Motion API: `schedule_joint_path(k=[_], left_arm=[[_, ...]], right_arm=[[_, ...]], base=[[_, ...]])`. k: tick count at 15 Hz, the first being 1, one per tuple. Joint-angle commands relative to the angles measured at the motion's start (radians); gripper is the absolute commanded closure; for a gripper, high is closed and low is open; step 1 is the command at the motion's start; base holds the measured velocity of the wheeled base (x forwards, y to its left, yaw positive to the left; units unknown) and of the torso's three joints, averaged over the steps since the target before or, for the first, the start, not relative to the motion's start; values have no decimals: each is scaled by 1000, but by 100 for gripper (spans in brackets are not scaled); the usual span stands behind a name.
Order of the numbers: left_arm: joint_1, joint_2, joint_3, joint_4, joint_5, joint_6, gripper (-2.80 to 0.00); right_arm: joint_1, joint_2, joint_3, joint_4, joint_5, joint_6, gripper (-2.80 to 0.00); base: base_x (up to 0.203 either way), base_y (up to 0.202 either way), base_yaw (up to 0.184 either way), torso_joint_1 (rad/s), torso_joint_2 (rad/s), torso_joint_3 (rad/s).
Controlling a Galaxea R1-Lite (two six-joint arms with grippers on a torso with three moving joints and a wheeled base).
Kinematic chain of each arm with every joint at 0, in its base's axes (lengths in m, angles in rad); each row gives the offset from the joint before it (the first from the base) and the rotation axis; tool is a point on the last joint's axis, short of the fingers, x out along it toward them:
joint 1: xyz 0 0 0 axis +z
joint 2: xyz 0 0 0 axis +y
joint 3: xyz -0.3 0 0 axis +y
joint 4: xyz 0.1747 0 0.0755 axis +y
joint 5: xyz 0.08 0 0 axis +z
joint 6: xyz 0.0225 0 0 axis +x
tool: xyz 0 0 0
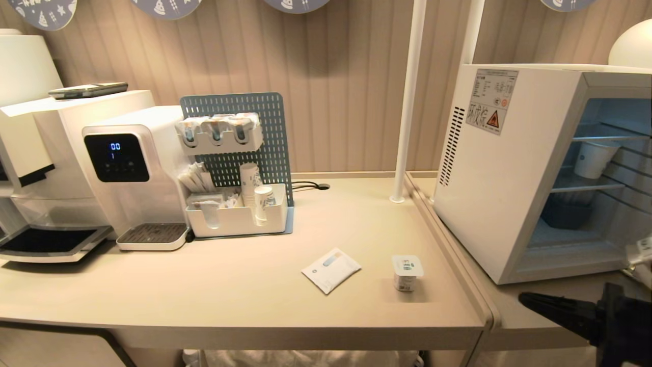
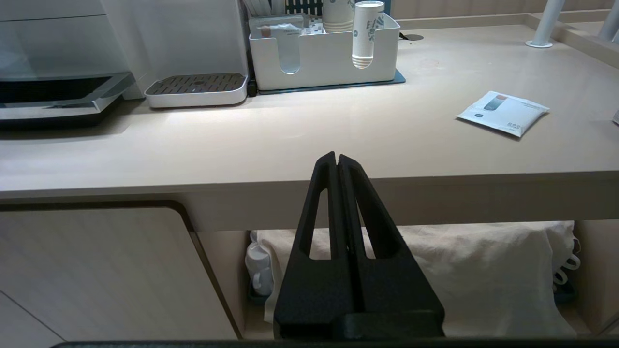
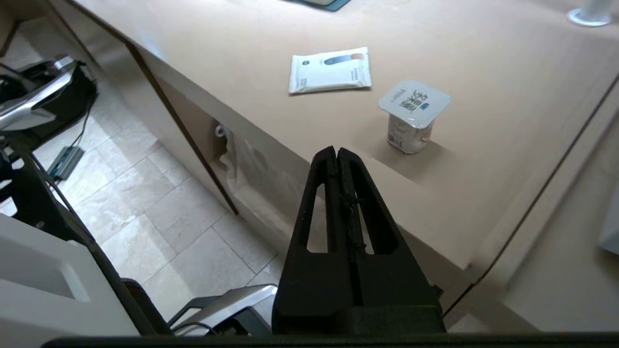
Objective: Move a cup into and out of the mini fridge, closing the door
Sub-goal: Put the yoghurt in the freezer
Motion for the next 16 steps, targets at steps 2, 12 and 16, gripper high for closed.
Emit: schedule_joint_path(k=[2, 12, 16], left_arm=[[0, 1, 0, -2, 1, -9, 0], [0, 1, 0, -3, 0, -10, 0], [0, 1, 0, -3, 0, -9, 0]], right_arm=[[-8, 409, 5, -246, 33, -17, 0], [83, 1026, -105, -689, -99, -172, 0], [122, 1046, -179, -689, -143, -172, -280]], base=[[0, 0, 0, 0, 0, 0], [0, 0, 0, 0, 0, 0], [0, 0, 0, 0, 0, 0]])
